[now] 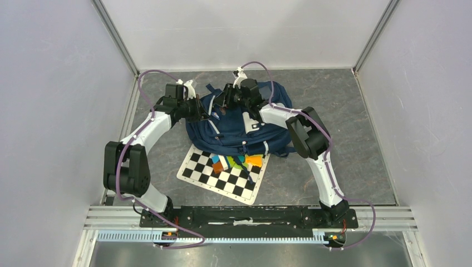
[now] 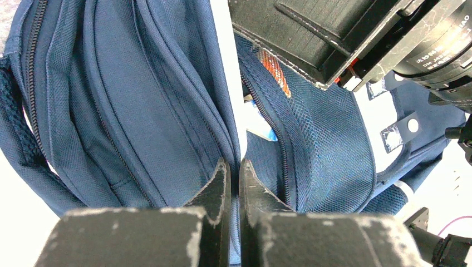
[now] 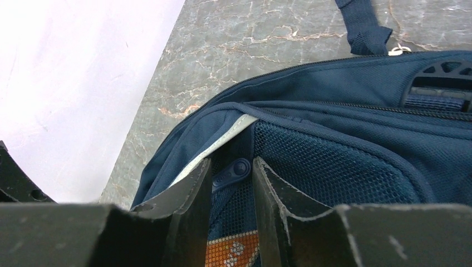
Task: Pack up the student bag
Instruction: Place the stationery in the student bag.
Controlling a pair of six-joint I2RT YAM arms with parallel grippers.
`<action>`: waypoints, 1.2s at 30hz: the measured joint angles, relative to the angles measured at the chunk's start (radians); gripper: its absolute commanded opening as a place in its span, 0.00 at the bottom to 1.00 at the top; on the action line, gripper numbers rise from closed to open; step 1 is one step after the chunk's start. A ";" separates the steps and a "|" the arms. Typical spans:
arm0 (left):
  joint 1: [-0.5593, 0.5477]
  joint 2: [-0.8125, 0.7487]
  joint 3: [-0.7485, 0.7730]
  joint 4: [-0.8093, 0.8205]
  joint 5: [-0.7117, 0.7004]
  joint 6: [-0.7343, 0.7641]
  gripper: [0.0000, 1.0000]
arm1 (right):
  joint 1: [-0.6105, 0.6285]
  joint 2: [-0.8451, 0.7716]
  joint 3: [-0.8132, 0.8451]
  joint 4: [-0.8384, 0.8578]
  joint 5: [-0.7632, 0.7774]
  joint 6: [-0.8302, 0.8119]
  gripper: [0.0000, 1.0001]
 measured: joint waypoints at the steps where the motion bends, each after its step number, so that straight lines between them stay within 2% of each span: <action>1: 0.000 0.000 0.000 0.000 0.000 0.000 0.02 | 0.003 0.002 0.011 -0.012 0.002 0.000 0.41; 5: 0.000 0.000 0.000 0.000 0.000 0.000 0.02 | 0.015 0.023 0.061 -0.041 0.004 0.008 0.42; 9: 0.003 0.000 0.000 -0.006 -0.006 0.000 0.02 | 0.028 0.052 0.118 -0.093 0.017 0.009 0.37; 16: 0.006 0.001 0.000 -0.019 -0.015 0.000 0.02 | 0.053 0.059 0.161 -0.201 0.109 -0.038 0.15; 19: 0.005 0.002 0.000 -0.027 -0.016 0.000 0.02 | 0.064 0.055 0.162 -0.221 0.146 -0.065 0.00; 27: 0.003 0.003 0.000 -0.037 -0.016 0.001 0.02 | 0.087 -0.117 -0.068 -0.146 0.153 -0.072 0.00; 34: 0.003 0.003 0.000 -0.034 -0.016 0.001 0.02 | 0.114 -0.270 -0.243 -0.080 0.076 -0.079 0.00; 35: 0.003 0.003 0.000 -0.033 -0.016 0.001 0.02 | 0.117 -0.294 -0.268 -0.084 0.078 -0.089 0.00; 36: 0.003 0.003 0.000 -0.032 -0.015 0.001 0.02 | 0.121 -0.320 -0.293 -0.093 0.084 -0.105 0.06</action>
